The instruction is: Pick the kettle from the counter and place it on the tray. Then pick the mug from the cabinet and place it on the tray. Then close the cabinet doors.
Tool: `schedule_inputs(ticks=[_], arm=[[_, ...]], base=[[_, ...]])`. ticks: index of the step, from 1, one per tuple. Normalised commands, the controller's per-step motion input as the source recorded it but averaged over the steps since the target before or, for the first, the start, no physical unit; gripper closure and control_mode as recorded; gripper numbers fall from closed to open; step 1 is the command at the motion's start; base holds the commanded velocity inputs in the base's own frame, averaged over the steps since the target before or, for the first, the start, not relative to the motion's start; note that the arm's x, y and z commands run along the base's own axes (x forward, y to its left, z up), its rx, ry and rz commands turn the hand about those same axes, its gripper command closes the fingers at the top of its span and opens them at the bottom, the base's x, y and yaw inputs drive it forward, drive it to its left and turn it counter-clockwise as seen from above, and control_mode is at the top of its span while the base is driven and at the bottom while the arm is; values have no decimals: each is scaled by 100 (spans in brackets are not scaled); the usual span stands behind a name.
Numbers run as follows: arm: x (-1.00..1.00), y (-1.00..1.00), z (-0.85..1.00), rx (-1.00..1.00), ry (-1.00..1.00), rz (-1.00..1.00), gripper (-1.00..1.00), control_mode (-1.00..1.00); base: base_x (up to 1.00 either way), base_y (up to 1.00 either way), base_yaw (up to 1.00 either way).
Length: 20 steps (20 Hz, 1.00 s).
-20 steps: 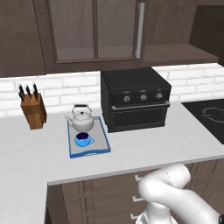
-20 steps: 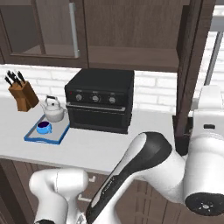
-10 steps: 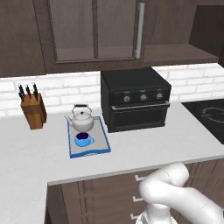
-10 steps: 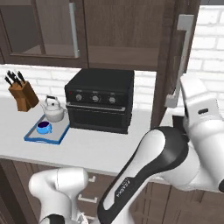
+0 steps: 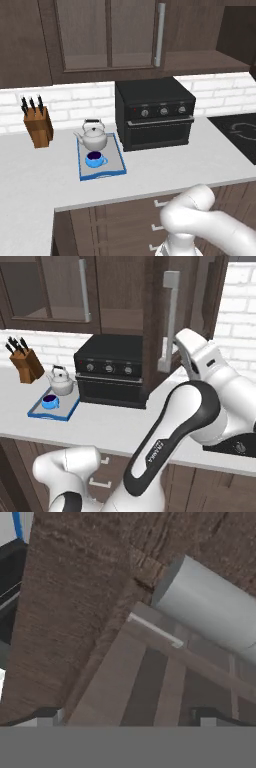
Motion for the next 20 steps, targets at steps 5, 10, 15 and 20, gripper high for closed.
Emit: schedule_inputs(ticks=[5, 10, 15, 20], arm=[[86, 47, 0, 0, 0, 23, -100, -100], [92, 44, 0, 0, 0, 21, -100, -100], [96, 39, 0, 0, 0, 20, -100, -100], [98, 42, 0, 0, 0, 13, -100, -100]], base=[[0, 0, 0], [0, 0, 0], [0, 0, 0], [0, 0, 0]])
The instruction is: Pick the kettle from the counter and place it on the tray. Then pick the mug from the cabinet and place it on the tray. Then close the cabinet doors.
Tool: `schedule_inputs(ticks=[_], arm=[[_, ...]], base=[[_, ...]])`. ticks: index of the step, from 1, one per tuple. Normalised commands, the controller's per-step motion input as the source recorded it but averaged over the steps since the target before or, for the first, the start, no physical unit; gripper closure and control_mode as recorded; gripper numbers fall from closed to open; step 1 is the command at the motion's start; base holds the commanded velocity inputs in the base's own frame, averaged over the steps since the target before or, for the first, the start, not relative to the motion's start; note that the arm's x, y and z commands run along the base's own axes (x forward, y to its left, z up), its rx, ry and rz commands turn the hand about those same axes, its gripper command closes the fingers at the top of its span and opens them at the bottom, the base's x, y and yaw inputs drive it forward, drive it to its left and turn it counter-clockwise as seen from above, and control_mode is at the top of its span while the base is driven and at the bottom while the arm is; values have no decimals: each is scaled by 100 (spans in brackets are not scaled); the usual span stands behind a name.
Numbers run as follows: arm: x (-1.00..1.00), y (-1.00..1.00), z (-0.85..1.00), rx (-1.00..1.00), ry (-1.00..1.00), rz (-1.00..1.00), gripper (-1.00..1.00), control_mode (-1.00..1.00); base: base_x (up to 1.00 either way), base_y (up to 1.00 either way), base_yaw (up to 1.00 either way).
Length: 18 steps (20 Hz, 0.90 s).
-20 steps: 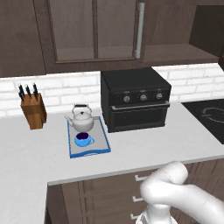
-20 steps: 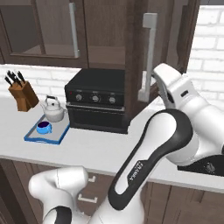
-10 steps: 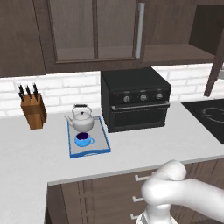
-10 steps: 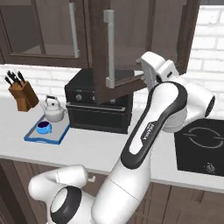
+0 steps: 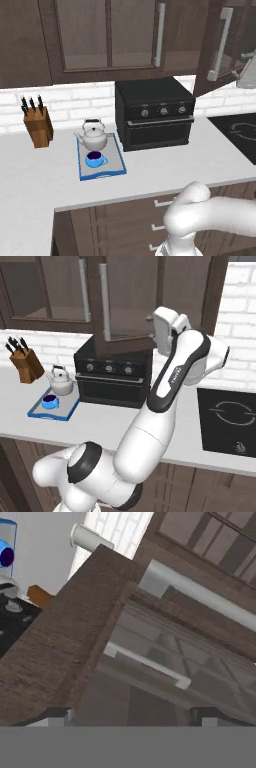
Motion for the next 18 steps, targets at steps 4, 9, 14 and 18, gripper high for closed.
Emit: schedule_inputs(ticks=[4, 9, 14, 18], arm=[[100, 44, 0, -7, 0, -1, -100, -100], [100, 41, -5, -13, 0, -15, -100, -100], [99, 31, -11, -11, 0, -18, -100, -100], [45, 4, -2, -9, 1, -18, -100, -100]], base=[[0, 0, 0], [0, 0, 0], [0, 0, 0], [0, 0, 0]])
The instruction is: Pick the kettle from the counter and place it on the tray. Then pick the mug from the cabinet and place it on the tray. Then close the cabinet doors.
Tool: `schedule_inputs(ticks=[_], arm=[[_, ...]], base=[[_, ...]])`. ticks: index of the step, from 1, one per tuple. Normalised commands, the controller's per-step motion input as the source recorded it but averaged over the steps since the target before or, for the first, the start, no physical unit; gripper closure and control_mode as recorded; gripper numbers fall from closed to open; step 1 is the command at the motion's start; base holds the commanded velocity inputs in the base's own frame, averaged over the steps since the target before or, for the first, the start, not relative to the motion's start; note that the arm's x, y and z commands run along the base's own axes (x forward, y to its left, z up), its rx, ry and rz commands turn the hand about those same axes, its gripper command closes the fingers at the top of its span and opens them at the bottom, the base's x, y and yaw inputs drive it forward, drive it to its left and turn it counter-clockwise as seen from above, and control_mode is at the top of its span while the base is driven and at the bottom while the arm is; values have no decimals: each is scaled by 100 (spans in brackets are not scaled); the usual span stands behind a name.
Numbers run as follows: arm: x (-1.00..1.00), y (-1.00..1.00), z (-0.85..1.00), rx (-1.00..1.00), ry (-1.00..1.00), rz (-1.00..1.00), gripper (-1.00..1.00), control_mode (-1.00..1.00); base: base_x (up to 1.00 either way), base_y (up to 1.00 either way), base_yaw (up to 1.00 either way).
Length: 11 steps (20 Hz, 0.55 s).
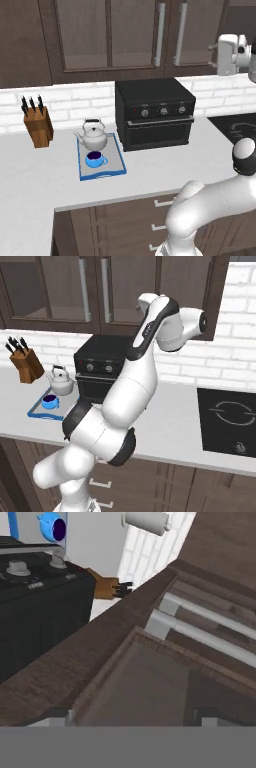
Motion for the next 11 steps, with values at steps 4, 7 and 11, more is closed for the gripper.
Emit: schedule_inputs(ticks=[4, 7, 11], arm=[[18, 0, -6, -7, 3, -24, -100, -100], [7, 0, -7, -11, 0, -31, -100, -100], [0, 7, -12, -13, 0, -41, -100, -100]], base=[[0, 0, 0], [0, 0, 0], [0, 0, 0]])
